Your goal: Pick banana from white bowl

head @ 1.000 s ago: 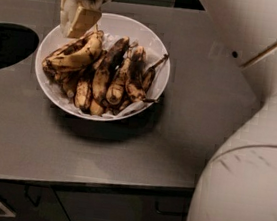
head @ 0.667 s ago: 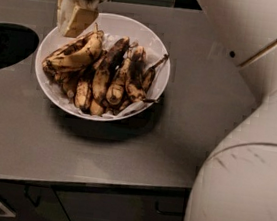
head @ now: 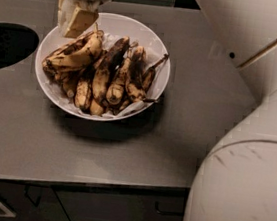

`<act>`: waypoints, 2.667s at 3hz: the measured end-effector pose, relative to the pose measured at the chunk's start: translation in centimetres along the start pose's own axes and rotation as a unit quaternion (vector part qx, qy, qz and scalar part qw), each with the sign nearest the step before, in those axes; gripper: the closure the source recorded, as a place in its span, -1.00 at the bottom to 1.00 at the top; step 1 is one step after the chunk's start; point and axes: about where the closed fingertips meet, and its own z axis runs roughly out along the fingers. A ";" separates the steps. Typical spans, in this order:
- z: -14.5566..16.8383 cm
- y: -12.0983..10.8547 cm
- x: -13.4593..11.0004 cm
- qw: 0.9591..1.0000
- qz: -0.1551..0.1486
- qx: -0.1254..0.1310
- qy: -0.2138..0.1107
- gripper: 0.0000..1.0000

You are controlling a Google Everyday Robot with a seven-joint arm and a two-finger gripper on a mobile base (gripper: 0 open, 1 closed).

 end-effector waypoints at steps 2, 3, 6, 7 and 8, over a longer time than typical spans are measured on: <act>0.6 0.7 0.7 1.000 0.018 -0.010 -0.009 -0.79; 0.5 0.8 0.7 1.000 0.022 -0.012 -0.007 -1.00; 2.5 1.1 2.0 0.998 0.038 -0.045 -0.037 -1.00; 3.1 1.3 2.7 0.997 0.043 -0.049 -0.046 -0.76; 3.5 1.4 3.2 0.996 0.045 -0.052 -0.052 -0.41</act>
Offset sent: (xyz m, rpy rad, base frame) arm -0.0059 -0.0194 -0.0145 -0.0232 0.0760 -0.0302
